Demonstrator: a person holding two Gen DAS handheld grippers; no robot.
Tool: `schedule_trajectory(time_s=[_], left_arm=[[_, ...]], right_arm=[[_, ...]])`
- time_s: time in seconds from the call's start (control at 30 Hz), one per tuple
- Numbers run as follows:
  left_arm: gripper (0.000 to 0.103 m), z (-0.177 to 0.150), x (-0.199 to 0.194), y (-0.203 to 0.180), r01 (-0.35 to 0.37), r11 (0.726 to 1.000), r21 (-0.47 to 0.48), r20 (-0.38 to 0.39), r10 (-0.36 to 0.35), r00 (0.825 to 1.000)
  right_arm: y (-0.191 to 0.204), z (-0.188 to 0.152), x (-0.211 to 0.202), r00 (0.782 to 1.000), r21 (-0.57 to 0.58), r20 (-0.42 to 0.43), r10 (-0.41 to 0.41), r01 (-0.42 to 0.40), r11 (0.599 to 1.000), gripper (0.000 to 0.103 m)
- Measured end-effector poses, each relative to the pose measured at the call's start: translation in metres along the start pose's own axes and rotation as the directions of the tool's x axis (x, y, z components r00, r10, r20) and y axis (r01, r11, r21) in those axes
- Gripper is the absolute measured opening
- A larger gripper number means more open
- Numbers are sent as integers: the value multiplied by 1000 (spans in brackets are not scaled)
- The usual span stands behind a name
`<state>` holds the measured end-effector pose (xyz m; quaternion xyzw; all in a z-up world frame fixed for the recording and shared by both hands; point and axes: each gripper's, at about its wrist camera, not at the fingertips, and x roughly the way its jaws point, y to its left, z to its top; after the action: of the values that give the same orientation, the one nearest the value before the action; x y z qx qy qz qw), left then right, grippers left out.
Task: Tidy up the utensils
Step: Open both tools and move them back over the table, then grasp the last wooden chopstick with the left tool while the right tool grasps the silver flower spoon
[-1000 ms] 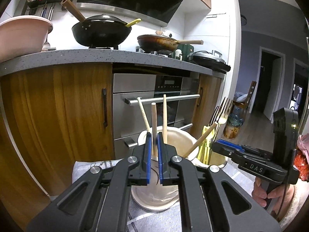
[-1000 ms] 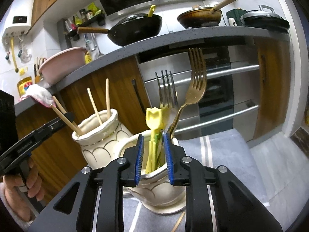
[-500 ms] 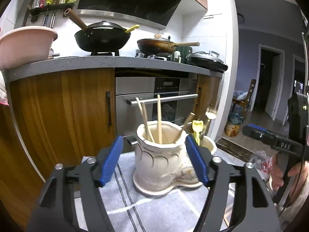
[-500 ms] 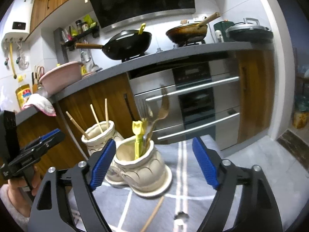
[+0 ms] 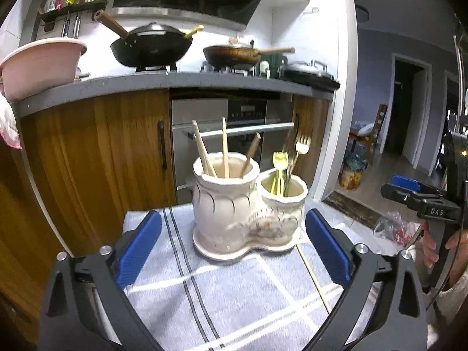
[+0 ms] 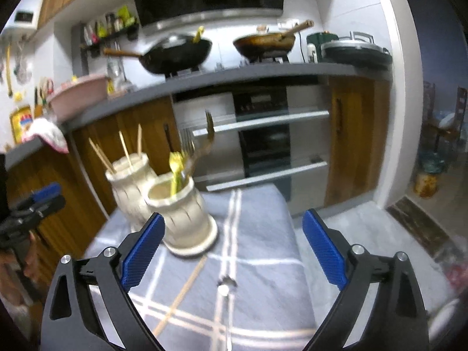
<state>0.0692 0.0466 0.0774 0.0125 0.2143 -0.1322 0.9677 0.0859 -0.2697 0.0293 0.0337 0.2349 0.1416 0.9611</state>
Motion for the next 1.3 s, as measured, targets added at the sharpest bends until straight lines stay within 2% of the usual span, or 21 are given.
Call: schedule_trajectory(time_s=[0.13,0.27,0.43,0.6,0.7,0.87,0.93,1.0,1.07,1.13,1.3], left_arm=[[97,-14,10,-15,9,1000,19,-67,-7,998],[97,-31,24,-34,27,998,57,-143,-18,990],[97,-53,43,-51,76,995,61,-246,-59,967],[97,-65,54,-58,75,993,88,-292,-46,955],[97,-70,58,-59,75,994,84,-316,-44,948],[97,-74,61,-58,71,994,78,-329,-41,944],[97,-75,61,-58,73,994,76,-331,-44,942],[97,-76,61,-59,76,994,79,-332,-45,942],[97,-76,61,-61,79,993,84,-331,-47,942],[97,-76,61,-63,82,993,87,-330,-49,943],[97,-76,64,-70,88,991,96,-338,-50,940]], right_arm=[[-1,-20,14,994,-35,-100,-34,31,999,95],[-4,-35,24,986,-47,-161,-50,43,998,95],[-2,-55,39,966,-89,-250,-67,46,995,95],[3,-62,48,956,-120,-286,-62,28,992,95],[9,-68,56,943,-141,-329,-55,9,990,93],[14,-76,70,917,-130,-399,-20,-35,991,67],[15,-78,73,909,-119,-417,-12,-41,992,50],[15,-79,77,901,-109,-433,-5,-46,993,38],[15,-78,79,899,-104,-438,-2,-48,993,31],[15,-76,81,896,-96,-444,4,-52,994,20],[19,-74,87,896,-112,-443,8,-65,992,12]])
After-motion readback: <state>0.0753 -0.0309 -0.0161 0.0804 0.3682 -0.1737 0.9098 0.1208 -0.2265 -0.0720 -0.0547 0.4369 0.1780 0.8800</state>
